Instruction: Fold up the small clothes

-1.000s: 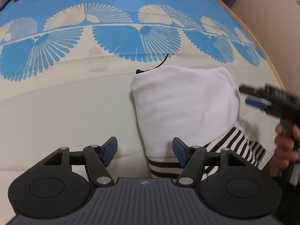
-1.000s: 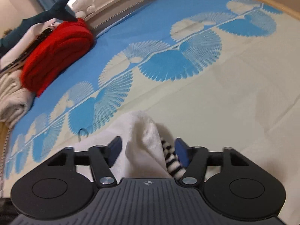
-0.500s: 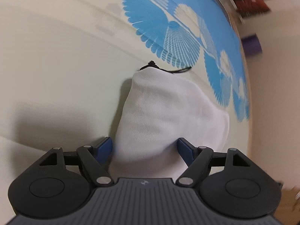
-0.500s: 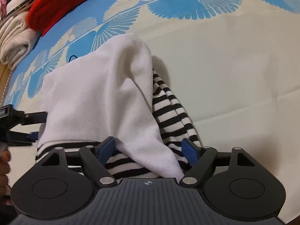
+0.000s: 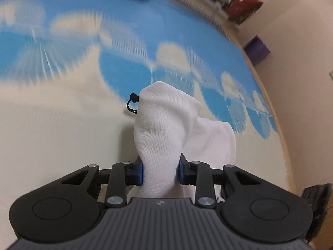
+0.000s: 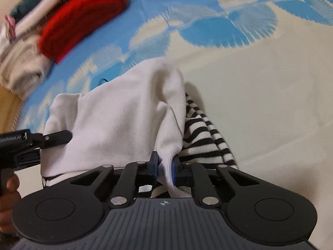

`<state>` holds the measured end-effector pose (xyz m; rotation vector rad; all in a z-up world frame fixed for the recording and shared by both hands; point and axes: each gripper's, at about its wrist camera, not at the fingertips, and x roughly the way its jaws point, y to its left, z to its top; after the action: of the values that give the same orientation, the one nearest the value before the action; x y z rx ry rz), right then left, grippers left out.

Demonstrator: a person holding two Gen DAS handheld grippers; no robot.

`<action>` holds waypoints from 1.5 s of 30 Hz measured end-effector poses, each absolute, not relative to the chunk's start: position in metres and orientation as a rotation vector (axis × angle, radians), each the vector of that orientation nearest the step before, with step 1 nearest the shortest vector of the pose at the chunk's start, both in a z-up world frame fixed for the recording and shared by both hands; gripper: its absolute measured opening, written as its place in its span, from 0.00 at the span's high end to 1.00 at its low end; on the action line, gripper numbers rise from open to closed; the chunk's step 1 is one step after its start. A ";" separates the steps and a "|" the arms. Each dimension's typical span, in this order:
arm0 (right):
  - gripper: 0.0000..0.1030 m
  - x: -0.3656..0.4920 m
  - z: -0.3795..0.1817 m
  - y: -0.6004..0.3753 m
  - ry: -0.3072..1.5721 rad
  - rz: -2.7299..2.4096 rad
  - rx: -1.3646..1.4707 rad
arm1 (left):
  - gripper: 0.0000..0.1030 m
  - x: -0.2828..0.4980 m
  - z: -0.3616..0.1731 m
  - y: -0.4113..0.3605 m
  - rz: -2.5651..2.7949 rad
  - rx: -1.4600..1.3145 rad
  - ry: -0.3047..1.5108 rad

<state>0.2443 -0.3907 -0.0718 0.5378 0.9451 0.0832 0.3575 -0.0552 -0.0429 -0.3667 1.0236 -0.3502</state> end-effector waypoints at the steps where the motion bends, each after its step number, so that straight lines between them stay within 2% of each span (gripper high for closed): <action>1: 0.89 0.247 -0.069 -0.385 0.918 0.093 0.550 | 0.67 0.356 -0.035 -0.050 -0.333 -0.342 0.993; 8: 0.90 0.264 -0.061 -0.326 0.828 0.145 0.547 | 0.57 0.347 -0.007 -0.011 -0.133 -0.122 0.829; 10: 0.90 0.269 -0.064 -0.315 0.836 0.139 0.538 | 0.48 0.339 0.006 -0.001 -0.128 -0.093 0.767; 11: 0.90 0.272 -0.065 -0.311 0.839 0.137 0.538 | 0.48 0.335 0.011 0.002 -0.146 -0.090 0.755; 15: 0.91 0.279 -0.070 -0.303 0.876 0.099 0.509 | 0.47 0.324 0.010 0.002 -0.297 -0.079 0.844; 20: 0.91 0.282 -0.074 -0.304 0.888 0.064 0.527 | 0.48 0.299 -0.007 -0.016 -0.369 0.135 0.926; 24: 0.90 0.275 -0.071 -0.303 0.872 0.061 0.517 | 0.50 0.288 -0.014 -0.009 -0.398 0.128 0.974; 26: 0.83 0.273 -0.065 -0.298 0.870 0.087 0.467 | 0.50 0.285 -0.016 -0.005 -0.413 0.114 1.007; 28: 0.71 0.269 -0.061 -0.296 0.882 0.099 0.442 | 0.50 0.286 -0.028 -0.006 -0.415 0.136 1.069; 29: 0.58 0.266 -0.059 -0.298 0.882 0.097 0.432 | 0.51 0.285 -0.034 -0.007 -0.420 0.155 1.094; 30: 0.52 0.262 -0.056 -0.299 0.878 0.093 0.424 | 0.51 0.284 -0.043 -0.010 -0.424 0.182 1.118; 34: 0.52 0.257 -0.056 -0.301 0.927 0.173 0.426 | 0.51 0.282 -0.062 -0.021 -0.424 0.253 1.141; 38: 0.52 0.251 -0.063 -0.287 1.000 0.207 0.271 | 0.51 0.278 -0.045 -0.012 -0.406 0.208 1.121; 39: 0.64 0.250 -0.064 -0.287 1.006 0.202 0.265 | 0.51 0.277 -0.038 -0.010 -0.404 0.191 1.100; 40: 0.93 0.250 -0.065 -0.291 1.008 0.202 0.290 | 0.51 0.274 -0.031 -0.007 -0.406 0.177 1.083; 41: 0.96 0.250 -0.065 -0.295 1.008 0.200 0.317 | 0.51 0.271 -0.026 -0.004 -0.411 0.167 1.073; 45: 0.97 0.247 -0.057 -0.311 0.956 0.162 0.381 | 0.52 0.267 -0.043 -0.002 -0.398 0.222 1.169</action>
<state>0.2469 -0.3107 -0.0573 0.3812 0.9562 0.1615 0.2672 -0.0025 -0.0431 0.2216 1.1690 -0.3977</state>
